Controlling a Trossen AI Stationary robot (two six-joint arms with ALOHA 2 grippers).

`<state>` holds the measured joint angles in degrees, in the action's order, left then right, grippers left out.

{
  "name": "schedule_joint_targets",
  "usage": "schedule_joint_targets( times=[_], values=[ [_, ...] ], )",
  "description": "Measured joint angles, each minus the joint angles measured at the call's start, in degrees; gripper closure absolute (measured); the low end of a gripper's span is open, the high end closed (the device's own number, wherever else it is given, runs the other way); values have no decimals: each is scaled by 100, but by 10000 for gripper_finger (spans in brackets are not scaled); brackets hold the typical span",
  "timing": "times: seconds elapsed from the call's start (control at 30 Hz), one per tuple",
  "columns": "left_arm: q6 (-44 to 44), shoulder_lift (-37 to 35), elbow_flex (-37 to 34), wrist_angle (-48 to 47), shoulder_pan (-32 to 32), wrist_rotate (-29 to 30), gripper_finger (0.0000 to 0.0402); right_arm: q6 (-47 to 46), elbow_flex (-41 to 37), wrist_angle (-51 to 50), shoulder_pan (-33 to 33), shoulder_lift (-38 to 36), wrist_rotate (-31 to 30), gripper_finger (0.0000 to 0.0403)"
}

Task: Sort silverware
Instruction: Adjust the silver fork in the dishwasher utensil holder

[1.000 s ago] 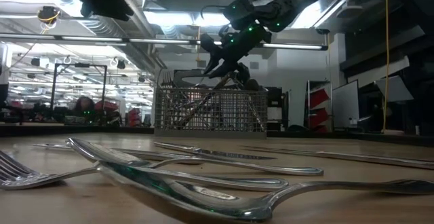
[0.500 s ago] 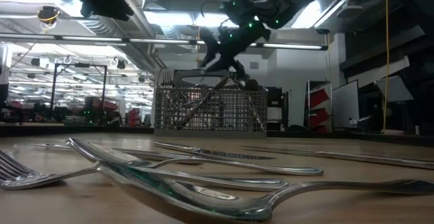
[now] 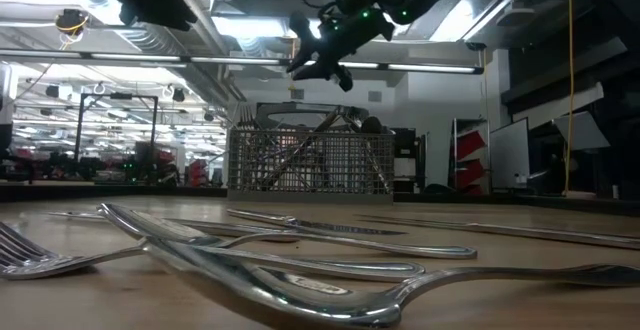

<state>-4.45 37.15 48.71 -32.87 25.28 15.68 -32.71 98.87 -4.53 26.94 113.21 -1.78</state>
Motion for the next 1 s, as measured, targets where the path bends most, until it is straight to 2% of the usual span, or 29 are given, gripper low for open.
schedule_joint_targets(
  times=[0.13,0.23,0.3,0.47,0.53,0.73,1.0],
  values=[
    [-1,0,-1,-52,-1,-3,249,-1,0,-43,0,0,307,306],
    [-107,1,-2,-399,-15,-96,249,0,18,125,0,0,711,306],
    [-250,9,-2,-588,-15,-150,249,0,67,57,0,0,759,306],
    [-500,13,-97,-640,-13,-159,249,-80,90,-443,-15,1,104,306],
    [-633,28,-216,-319,-11,-159,249,-217,90,-470,-49,22,-110,306],
    [-1498,399,-770,731,-10,-162,249,-283,90,-263,-226,26,-117,306],
    [-2389,1328,-1305,1097,304,-139,249,-433,90,-571,-212,33,-364,306]
  ],
)
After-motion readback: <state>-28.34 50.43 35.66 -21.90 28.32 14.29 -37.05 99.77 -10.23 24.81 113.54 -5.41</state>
